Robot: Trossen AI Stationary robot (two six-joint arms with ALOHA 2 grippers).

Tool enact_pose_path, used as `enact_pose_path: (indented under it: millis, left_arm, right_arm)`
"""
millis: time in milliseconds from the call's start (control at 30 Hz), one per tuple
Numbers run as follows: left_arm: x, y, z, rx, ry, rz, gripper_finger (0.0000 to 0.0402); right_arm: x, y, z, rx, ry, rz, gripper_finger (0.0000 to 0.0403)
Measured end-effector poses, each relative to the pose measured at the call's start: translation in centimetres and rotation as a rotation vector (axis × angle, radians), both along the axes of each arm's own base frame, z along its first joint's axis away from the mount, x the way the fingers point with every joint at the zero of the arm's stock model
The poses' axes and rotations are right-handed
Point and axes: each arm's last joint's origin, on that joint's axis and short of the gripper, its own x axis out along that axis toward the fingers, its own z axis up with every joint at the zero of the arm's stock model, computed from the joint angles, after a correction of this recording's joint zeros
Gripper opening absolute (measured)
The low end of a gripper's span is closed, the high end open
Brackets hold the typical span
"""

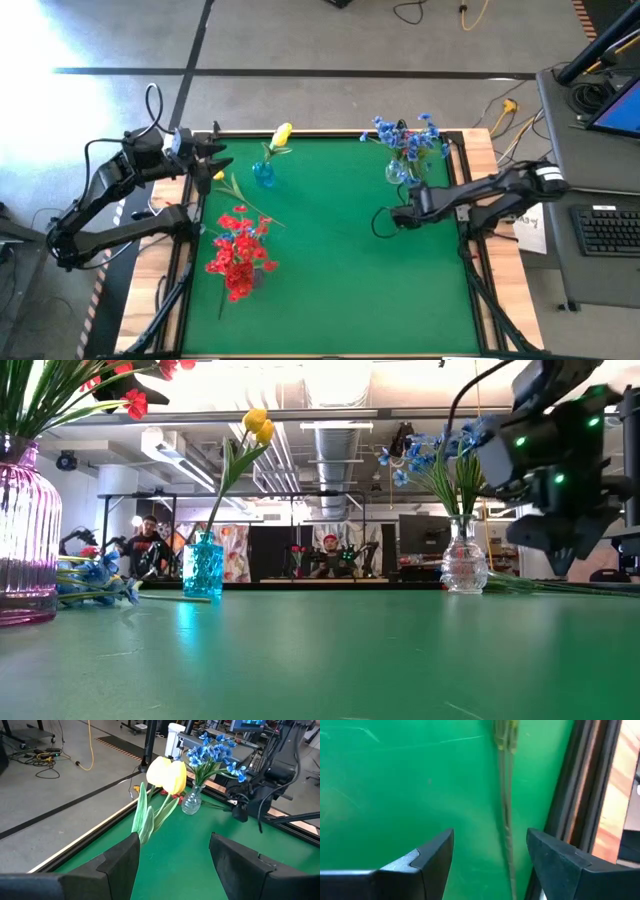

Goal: Sort flowers into vase by color
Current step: Put the red flowers into the purple vase

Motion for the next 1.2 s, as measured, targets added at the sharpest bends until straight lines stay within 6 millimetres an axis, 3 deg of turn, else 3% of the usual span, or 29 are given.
enact_pose_path:
  millis: [533, 1200]
  left_arm:
    - [0.0, 0.0, 0.0, 0.000, 0.000, 0.000, 0.0227]
    - [0.0, 0.0, 0.0, -0.001, 0.002, 0.000, 0.0227]
  right_arm:
    - [0.2, -3.2, -1.5, 0.082, 0.148, 0.011, 0.0234]
    - [-0.2, -6.0, -1.9, 0.264, 0.130, 0.044, 0.0193]
